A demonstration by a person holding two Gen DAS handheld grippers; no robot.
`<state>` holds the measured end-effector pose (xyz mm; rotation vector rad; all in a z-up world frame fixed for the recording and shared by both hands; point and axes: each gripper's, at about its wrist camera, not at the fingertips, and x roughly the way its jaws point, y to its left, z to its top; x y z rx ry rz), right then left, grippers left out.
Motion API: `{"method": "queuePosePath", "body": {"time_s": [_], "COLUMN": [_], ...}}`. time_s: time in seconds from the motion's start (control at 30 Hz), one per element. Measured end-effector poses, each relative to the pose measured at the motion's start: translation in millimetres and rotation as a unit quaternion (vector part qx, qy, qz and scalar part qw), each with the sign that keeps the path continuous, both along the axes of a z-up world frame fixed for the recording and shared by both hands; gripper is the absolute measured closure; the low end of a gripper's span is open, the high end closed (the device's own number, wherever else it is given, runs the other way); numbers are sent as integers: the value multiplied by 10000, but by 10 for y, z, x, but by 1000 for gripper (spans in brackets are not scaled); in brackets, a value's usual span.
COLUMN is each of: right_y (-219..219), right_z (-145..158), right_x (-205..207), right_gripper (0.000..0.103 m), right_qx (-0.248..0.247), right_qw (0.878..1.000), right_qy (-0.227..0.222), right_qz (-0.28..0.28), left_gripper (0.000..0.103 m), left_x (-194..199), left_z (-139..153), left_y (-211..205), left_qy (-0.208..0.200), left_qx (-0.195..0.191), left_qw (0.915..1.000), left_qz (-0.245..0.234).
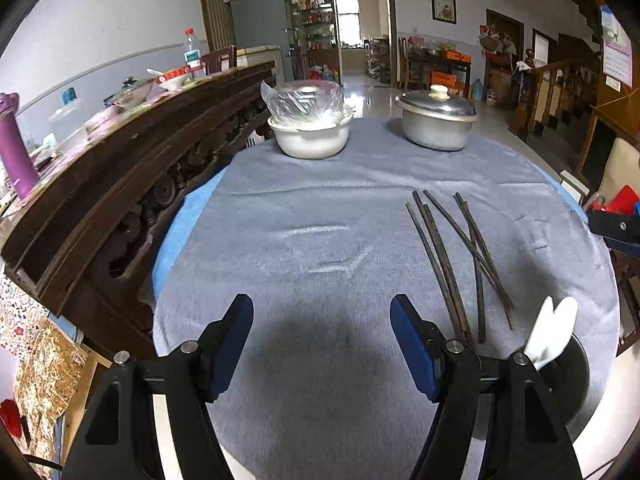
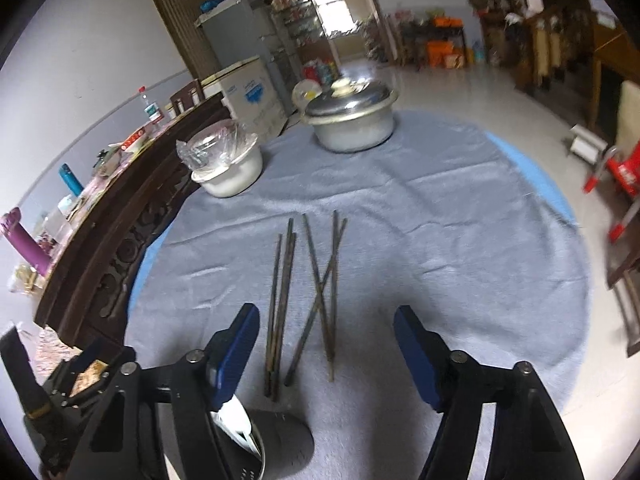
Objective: Organize utensils
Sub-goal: 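Lower the right tool onto the dark chopsticks and close on them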
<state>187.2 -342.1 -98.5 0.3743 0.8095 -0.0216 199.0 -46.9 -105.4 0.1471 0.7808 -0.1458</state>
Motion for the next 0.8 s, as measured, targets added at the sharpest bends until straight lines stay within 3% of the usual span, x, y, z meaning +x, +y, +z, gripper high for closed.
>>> {"method": "queuePosePath", "body": {"time_s": [0.1,0.17,0.37,0.53,0.8], "right_y": [-105,-212,-359,-399,-366], "right_z": [-153,-281,-580,-755,-920], "right_x": [279,507,1076,1568,2283], "right_gripper": [53,55,63,66,66], "right_qx": [355,729,1173,1204,1039], "right_qw": [9989,9961,9894,9879,9865], "right_qy": [219,352,682,809,1087], "right_qz": [204,356,523,556,647], "left_gripper": [31,31,31,31,31], "left_x": [183,335,818,1182,1671], "left_z": [-68,-115,-341,-508,-543], "left_y": [-50,-98,-310,-502,-632], "left_qy": [149,273,831,1215,1605], "left_qx": [-44,-130,-409,-503,-820], "left_qw": [9998,9991,9926,9862,9784], "left_qz": [-139,-293,-787,-1002,-1013]}}
